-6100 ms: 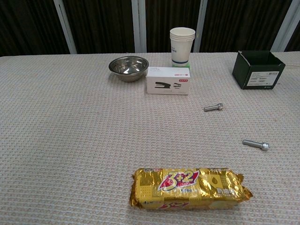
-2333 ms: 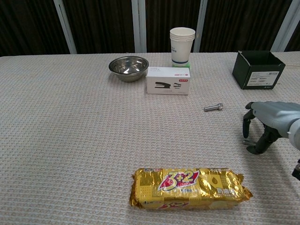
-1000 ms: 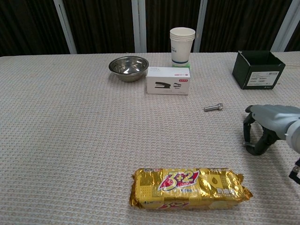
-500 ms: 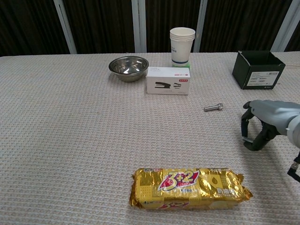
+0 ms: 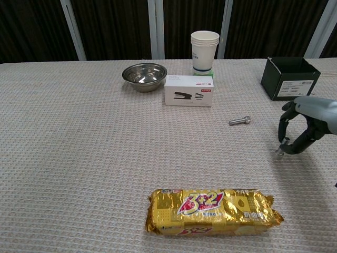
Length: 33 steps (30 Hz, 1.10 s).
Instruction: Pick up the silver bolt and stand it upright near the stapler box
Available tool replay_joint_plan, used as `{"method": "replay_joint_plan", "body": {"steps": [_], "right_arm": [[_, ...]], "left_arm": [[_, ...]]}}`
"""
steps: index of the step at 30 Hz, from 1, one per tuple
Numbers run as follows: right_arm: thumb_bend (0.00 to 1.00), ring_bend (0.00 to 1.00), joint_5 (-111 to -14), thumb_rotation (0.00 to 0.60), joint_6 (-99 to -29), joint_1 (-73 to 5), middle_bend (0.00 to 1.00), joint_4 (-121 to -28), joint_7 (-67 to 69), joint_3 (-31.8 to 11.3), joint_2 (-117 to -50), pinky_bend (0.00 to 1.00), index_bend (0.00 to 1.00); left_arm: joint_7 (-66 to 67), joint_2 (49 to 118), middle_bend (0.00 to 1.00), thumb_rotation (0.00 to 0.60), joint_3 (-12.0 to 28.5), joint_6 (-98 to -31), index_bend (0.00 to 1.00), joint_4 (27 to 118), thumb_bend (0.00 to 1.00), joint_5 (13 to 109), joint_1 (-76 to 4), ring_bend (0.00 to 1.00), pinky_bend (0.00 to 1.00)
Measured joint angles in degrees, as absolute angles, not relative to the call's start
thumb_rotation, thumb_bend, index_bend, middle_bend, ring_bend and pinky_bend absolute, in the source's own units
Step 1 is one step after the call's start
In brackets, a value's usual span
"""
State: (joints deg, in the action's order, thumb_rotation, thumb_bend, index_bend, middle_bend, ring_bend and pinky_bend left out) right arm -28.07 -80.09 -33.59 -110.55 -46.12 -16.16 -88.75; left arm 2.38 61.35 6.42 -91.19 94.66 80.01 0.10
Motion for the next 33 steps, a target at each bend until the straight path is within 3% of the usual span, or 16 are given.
{"method": "replay_joint_plan", "body": {"steps": [13, 33], "right_arm": [[0.4, 0.0, -27.74, 0.6, -78.97, -33.31, 0.01, -112.73, -44.15, -15.51, -84.44, 0.0, 0.6], [0.4, 0.0, -31.62, 0.6, -74.46, -27.99, 0.01, -112.29, -33.52, -11.0, -75.33, 0.0, 0.6]], "left_arm": [[2.44, 61.34, 0.0, 0.6, 6.5, -91.37, 0.04, 94.7, 0.04, 79.89, 0.19, 0.0, 0.03], [3.24, 61.64, 0.0, 0.6, 6.37, -91.67, 0.04, 94.95, 0.04, 80.28, 0.24, 0.0, 0.03]]}}
